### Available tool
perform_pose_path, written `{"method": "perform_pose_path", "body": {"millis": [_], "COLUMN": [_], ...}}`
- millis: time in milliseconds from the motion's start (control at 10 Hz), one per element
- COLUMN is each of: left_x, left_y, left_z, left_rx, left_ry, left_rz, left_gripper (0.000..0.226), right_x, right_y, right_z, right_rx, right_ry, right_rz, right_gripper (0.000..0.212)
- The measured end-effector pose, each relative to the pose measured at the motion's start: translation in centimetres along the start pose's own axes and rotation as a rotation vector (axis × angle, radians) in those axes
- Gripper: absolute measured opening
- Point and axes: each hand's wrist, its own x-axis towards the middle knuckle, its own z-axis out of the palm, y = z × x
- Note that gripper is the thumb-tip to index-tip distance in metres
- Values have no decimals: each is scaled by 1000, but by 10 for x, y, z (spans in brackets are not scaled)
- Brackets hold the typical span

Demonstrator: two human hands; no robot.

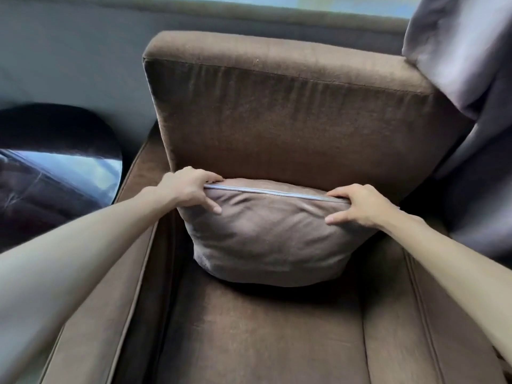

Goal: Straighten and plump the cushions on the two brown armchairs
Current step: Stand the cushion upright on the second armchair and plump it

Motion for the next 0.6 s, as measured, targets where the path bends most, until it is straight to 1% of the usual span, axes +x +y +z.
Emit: {"method": "perform_pose_path", "body": {"millis": [100, 200, 300, 400, 500, 600], "left_x": [-4, -4, -1, -7, -12, -17], "left_y": [-15, -18, -33, -54, -60, -55], "left_z": [-4, -6, -7, -5, -4, -3], "left_rx": [68, 46, -12, -70, -71, -64], "left_ry": [61, 166, 206, 253, 296, 350], "left_rz": [-33, -18, -19, -21, -22, -67], "left_gripper": [45, 20, 7, 11, 6, 9], "right_x": [-9, -7, -5, -14, -23, -27], "right_y": [19, 25, 30, 44, 51, 49], "right_z": [-5, -6, -6, -10, -18, -20], "right_rx": [-110, -164, -166, -113, -121, -84], "right_ry": [9, 163, 226, 169, 247, 292], "right_rz": [57, 82, 116, 138, 127, 155], "right_gripper": [57, 22, 21, 12, 10, 9]}}
